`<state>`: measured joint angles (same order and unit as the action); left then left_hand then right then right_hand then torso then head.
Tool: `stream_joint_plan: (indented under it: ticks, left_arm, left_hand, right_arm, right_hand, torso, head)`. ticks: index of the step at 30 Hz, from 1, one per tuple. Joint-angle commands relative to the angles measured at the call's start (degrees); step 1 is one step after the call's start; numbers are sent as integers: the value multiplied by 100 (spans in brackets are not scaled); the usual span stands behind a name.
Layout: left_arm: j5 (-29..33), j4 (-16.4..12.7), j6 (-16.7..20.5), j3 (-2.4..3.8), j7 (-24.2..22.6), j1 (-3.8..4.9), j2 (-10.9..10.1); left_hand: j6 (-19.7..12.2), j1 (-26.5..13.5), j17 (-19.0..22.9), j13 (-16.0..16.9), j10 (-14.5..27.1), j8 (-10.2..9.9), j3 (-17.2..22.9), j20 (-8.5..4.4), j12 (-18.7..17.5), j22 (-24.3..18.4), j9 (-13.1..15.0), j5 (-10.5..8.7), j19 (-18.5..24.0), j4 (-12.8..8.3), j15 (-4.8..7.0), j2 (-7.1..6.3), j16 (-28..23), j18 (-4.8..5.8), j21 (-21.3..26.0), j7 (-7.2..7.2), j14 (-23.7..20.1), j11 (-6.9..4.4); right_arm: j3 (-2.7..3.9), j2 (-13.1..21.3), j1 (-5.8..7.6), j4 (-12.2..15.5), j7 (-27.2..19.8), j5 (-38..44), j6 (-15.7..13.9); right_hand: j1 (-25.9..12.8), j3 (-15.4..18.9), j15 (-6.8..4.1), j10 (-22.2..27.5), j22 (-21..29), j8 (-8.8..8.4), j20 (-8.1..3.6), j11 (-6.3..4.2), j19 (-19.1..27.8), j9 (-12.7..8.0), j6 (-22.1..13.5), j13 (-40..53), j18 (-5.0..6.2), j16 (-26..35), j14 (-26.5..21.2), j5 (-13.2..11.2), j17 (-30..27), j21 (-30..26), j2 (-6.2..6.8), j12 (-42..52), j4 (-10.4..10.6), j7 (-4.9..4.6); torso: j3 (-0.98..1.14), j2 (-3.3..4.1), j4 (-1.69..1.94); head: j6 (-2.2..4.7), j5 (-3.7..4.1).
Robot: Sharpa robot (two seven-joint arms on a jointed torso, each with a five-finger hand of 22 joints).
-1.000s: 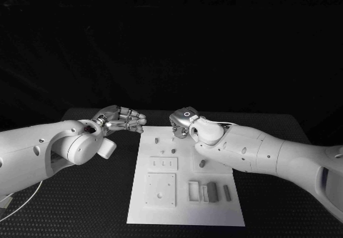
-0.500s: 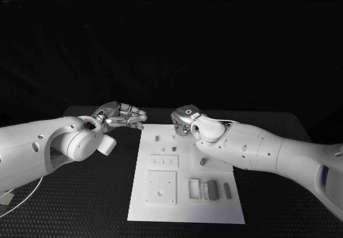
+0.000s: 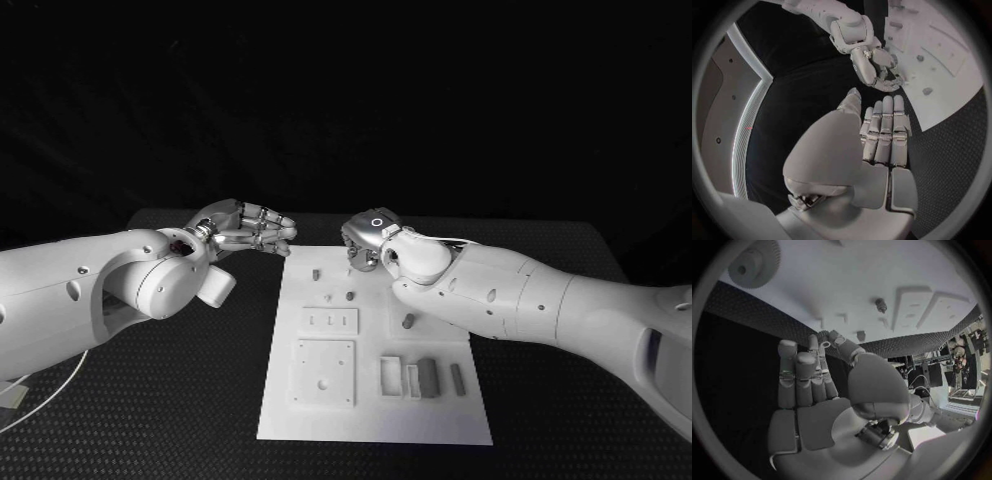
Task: Assemble the parts on the task board
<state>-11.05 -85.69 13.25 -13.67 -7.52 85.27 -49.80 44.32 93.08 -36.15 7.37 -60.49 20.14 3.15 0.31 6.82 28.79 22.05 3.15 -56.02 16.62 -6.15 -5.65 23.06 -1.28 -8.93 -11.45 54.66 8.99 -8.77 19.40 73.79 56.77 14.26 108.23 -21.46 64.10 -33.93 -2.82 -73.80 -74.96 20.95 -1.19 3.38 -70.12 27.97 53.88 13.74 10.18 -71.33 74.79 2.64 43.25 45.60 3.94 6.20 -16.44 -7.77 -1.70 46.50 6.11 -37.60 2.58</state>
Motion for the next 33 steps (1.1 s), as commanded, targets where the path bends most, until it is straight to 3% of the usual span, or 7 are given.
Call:
stream_joint_plan:
  ticks: [1, 11, 33]
  left_arm:
    - [-21, -17, -23, 4, -44, 9, 9]
    - [-21, -49, -12, 4, -46, 10, -17]
    - [-21, -75, -20, 6, -36, 12, -27]
  left_hand:
    - [-40, -13, -8, 6, -18, -31, 30, 15, -38, 5, -4, -20, -15, 3, -5, -26, -23, -64, 38, -44, 29, 35]
    - [-43, -33, -19, 7, -17, -34, 30, 16, -45, 6, -4, -20, -18, 7, -5, -23, -31, -63, 40, -48, 32, 37]
    - [-46, -57, -32, 8, -16, -37, 31, 15, -53, 9, -3, -20, -19, 7, -5, -27, -42, -63, 43, -50, 35, 38]
  right_arm:
    - [0, -25, -19, -45, -29, -12, 92]
    - [-3, -65, -54, -117, -45, -30, 104]
    - [-11, -142, -104, -248, -10, -60, 119]
  right_hand:
    - [23, -23, -21, -27, -117, -26, -52, 0, 3, 8, 56, 8, 482, -30, -7, 24, -5, 37, 15, -36, 2, 1]
    - [13, -22, -21, -28, -116, -30, -51, 0, 4, 9, 56, 12, 482, -33, -9, 24, -8, 39, 16, -42, 5, 0]
    - [-11, -18, -18, -21, -112, -46, -49, 4, 13, 9, 47, 24, 482, -38, -19, 24, -20, 39, 54, -63, 7, -6]
  torso:
    - [-5, -3, 9]
    - [-8, 2, 6]
    - [-6, 6, -2]
  head:
    - [-12, -3]
    - [-35, -12]
    - [-13, -48]
